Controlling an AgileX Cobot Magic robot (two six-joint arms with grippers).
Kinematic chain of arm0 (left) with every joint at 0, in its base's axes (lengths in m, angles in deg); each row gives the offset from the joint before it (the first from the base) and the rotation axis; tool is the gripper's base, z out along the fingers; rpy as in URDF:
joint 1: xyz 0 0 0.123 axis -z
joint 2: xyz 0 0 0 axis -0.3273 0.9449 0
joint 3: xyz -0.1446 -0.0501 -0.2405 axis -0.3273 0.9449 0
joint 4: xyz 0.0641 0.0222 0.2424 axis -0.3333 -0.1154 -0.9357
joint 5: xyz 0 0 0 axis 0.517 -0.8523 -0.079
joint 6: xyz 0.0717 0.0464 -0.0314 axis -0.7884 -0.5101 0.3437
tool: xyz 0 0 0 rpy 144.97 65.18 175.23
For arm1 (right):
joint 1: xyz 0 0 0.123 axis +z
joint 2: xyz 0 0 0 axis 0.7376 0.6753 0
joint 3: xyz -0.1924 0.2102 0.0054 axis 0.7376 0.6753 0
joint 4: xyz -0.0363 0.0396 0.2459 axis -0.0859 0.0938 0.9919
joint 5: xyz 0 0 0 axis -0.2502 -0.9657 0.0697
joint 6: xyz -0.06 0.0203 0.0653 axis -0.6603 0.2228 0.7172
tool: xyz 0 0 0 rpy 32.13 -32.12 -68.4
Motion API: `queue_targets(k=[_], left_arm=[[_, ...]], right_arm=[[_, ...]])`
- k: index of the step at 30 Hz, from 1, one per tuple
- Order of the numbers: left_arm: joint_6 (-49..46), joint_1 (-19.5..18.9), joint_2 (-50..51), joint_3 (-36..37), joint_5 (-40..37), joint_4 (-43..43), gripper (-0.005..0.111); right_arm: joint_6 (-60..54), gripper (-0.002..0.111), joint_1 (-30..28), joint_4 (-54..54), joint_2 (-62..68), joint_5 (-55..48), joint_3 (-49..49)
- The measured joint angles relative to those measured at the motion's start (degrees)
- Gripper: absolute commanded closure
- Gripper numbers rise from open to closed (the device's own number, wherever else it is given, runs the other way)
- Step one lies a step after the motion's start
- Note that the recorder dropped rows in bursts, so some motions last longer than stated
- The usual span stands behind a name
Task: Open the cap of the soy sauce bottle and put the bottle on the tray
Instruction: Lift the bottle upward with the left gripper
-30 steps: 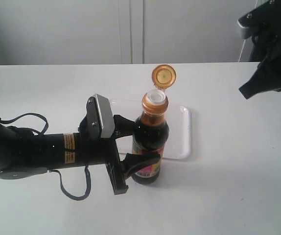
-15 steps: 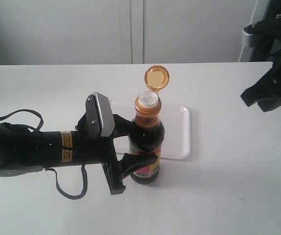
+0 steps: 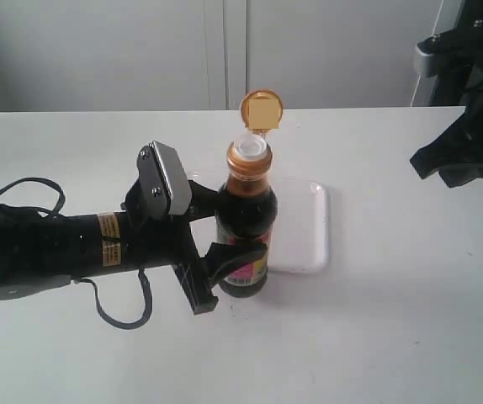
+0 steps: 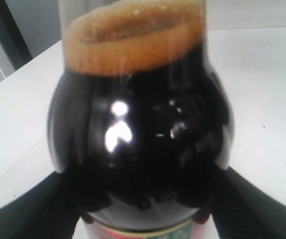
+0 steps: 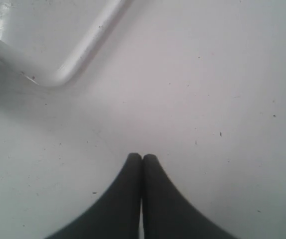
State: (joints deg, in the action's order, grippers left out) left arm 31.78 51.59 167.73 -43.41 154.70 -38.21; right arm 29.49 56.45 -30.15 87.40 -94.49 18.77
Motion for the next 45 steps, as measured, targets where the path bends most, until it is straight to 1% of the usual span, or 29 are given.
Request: queue_targets(k=[4, 12, 19, 21, 29, 36, 45], left_arm=[[0.0, 0.0, 0.0, -0.8, -0.4, 3.3, 0.107], [0.0, 0.0, 0.0, -5.5, -0.7, 8.1, 0.107], [-0.8, 0.0, 0.0, -6.2, -0.7, 18.7, 0.107], [-1.8, -0.1, 0.0, -6.5, -1.0, 20.5, 0.107], [-3.5, -0.4, 0.4, -11.4, -5.5, 21.3, 0.107], [-2.8, -0.4, 4.3, -15.0, -5.6, 21.8, 0.107], [-2.7, -0.4, 9.9, -19.0, -6.1, 24.7, 0.107]], right_arm=[[0.0, 0.108, 0.0, 0.8, 0.0, 0.0, 0.0], [0.0, 0.108, 0.0, 1.3, 0.0, 0.0, 0.0], [0.0, 0.108, 0.0, 2.2, 0.0, 0.1, 0.0], [0.0, 0.108, 0.0, 2.4, 0.0, 0.1, 0.0], [0.0, 0.108, 0.0, 3.2, 0.0, 0.4, 0.0], [0.0, 0.108, 0.0, 3.3, 0.0, 0.4, 0.0], [0.0, 0.108, 0.0, 3.4, 0.0, 0.4, 0.0]])
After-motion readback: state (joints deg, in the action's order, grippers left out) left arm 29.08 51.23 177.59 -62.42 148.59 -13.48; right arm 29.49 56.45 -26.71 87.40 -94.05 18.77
